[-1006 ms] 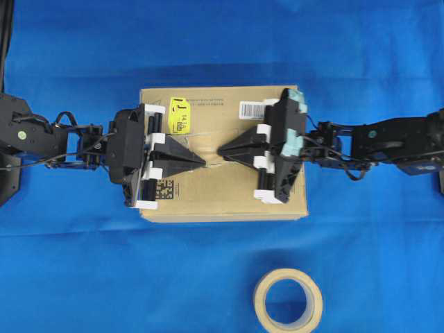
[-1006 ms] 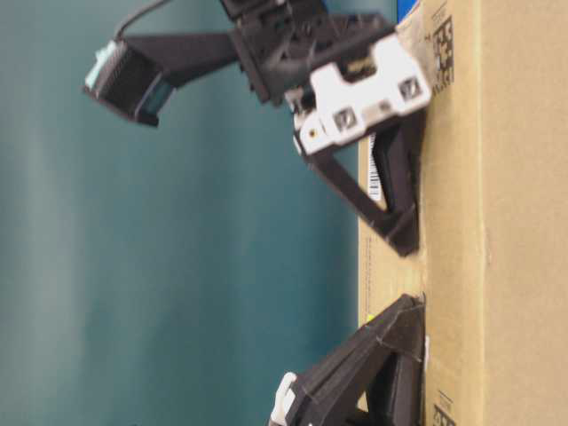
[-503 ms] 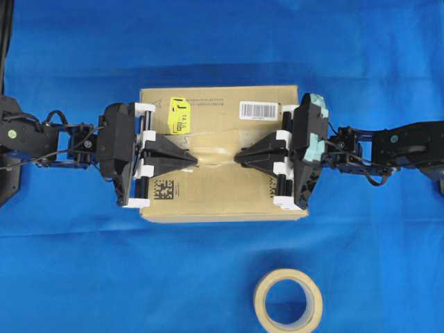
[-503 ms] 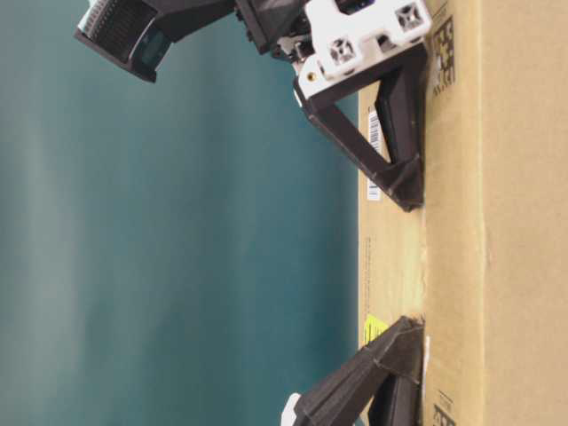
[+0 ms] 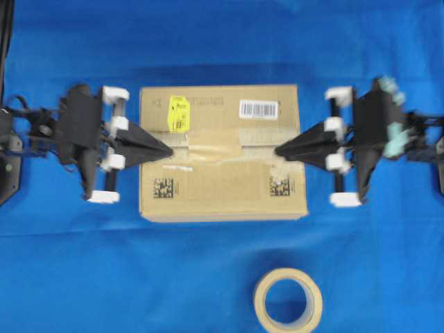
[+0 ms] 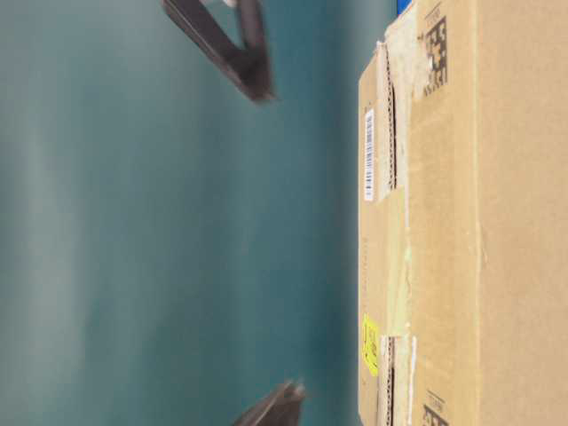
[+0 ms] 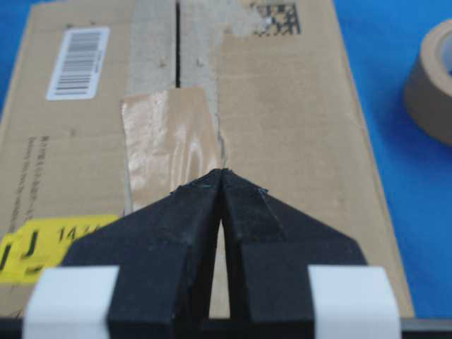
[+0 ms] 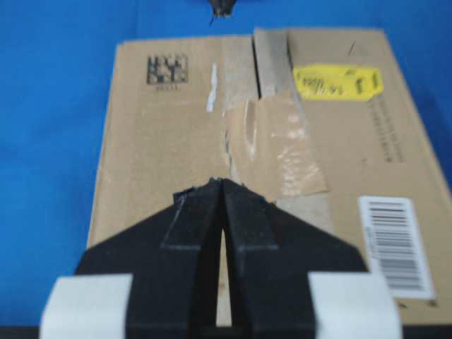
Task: Apply tape along the seams of the closed cardboard box to seal it securely.
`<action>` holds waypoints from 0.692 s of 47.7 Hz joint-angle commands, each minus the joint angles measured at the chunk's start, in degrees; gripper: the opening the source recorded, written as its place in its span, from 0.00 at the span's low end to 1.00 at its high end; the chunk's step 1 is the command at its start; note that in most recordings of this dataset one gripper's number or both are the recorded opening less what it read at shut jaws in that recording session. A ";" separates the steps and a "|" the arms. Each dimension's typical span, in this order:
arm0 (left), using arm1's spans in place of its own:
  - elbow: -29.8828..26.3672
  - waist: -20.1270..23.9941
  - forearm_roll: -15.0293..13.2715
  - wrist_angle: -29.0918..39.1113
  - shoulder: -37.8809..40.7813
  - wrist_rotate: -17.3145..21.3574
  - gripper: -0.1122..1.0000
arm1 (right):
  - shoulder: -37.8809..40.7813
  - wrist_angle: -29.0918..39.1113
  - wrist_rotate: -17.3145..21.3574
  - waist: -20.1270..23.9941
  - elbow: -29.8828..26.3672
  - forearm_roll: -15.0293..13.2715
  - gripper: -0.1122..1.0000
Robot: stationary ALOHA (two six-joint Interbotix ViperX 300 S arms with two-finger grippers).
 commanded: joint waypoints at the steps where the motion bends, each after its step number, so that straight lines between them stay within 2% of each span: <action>1: 1.23 -0.09 0.00 0.00 -3.96 -0.09 0.10 | -5.36 0.62 -0.26 -0.26 1.49 -0.09 0.10; 17: 9.32 -0.09 0.00 3.16 -17.49 -0.26 0.10 | -18.46 8.44 -0.53 -0.97 8.26 -0.26 0.10; 33: 16.08 -0.09 0.00 5.27 -27.25 -1.41 0.10 | -23.12 8.61 -0.53 -2.11 16.08 -0.35 0.10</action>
